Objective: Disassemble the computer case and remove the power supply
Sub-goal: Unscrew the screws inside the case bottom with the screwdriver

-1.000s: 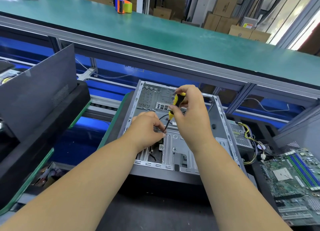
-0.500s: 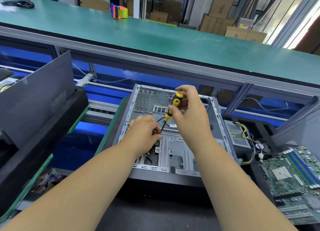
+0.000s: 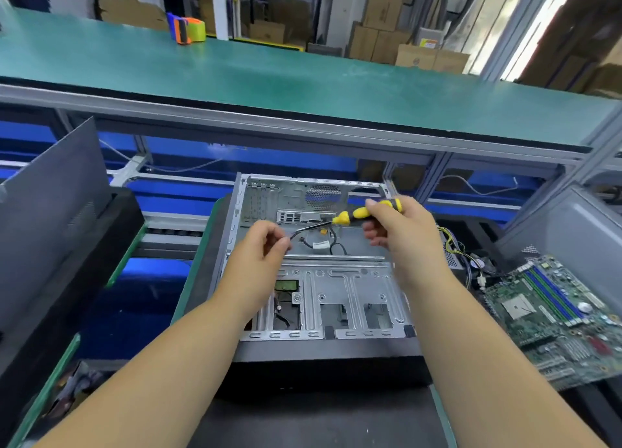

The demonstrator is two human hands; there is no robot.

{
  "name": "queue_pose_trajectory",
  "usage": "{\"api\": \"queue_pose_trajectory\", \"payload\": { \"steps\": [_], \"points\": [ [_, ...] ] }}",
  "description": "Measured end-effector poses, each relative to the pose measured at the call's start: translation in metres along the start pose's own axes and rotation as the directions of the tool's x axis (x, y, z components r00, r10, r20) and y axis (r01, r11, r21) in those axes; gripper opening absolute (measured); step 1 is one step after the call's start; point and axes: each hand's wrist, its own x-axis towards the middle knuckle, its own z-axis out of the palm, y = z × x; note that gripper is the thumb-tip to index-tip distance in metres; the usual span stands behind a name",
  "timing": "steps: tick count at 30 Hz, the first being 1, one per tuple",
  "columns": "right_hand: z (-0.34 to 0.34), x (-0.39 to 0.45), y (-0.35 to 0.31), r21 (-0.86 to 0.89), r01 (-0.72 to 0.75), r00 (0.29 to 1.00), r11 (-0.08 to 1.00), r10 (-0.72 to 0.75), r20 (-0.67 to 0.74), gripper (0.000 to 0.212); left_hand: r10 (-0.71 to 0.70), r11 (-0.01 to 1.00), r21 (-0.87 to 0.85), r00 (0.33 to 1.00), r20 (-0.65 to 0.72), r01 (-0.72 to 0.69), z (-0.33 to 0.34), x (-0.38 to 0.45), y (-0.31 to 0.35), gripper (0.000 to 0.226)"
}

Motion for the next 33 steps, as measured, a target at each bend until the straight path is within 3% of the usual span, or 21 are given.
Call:
{"api": "queue_pose_trajectory", "payload": {
  "steps": [2,4,6,12,21,27,33],
  "points": [
    [-0.006,-0.003,0.002,0.177,-0.133,0.989,0.975,0.141,-0.035,0.01,-0.057,0.989,-0.132,0.997,0.043,0.062,-0.001,-0.002,0.004,0.014],
    [-0.013,-0.006,0.005,0.336,-0.237,0.968,0.911,0.252,0.0,0.01,-0.048,0.99,-0.129,0.993,0.105,0.061,0.0,-0.005,0.009,0.016],
    [-0.02,-0.007,0.01,0.385,-0.289,0.957,0.876,0.277,0.087,0.006,-0.019,0.992,-0.119,0.988,0.151,0.037,0.006,-0.009,0.018,0.018],
    [-0.057,-0.01,0.011,0.165,-0.299,0.902,0.94,0.222,0.371,0.033,0.092,0.996,-0.011,0.991,0.101,-0.091,0.062,-0.024,0.065,0.013],
    [-0.167,-0.006,0.021,-0.062,-0.145,0.905,0.988,0.157,0.394,0.017,0.269,0.931,0.213,0.951,0.151,-0.297,0.19,-0.047,0.115,0.019],
    [-0.233,0.003,0.037,-0.138,-0.204,0.897,0.969,0.241,0.372,0.02,0.288,0.877,0.345,0.941,0.18,-0.334,0.249,-0.058,0.123,0.02],
    [-0.275,0.01,0.056,-0.091,-0.276,0.879,0.957,0.289,0.38,0.012,0.229,0.894,0.323,0.937,0.264,-0.31,0.292,-0.062,0.119,0.028]
  ]
}}
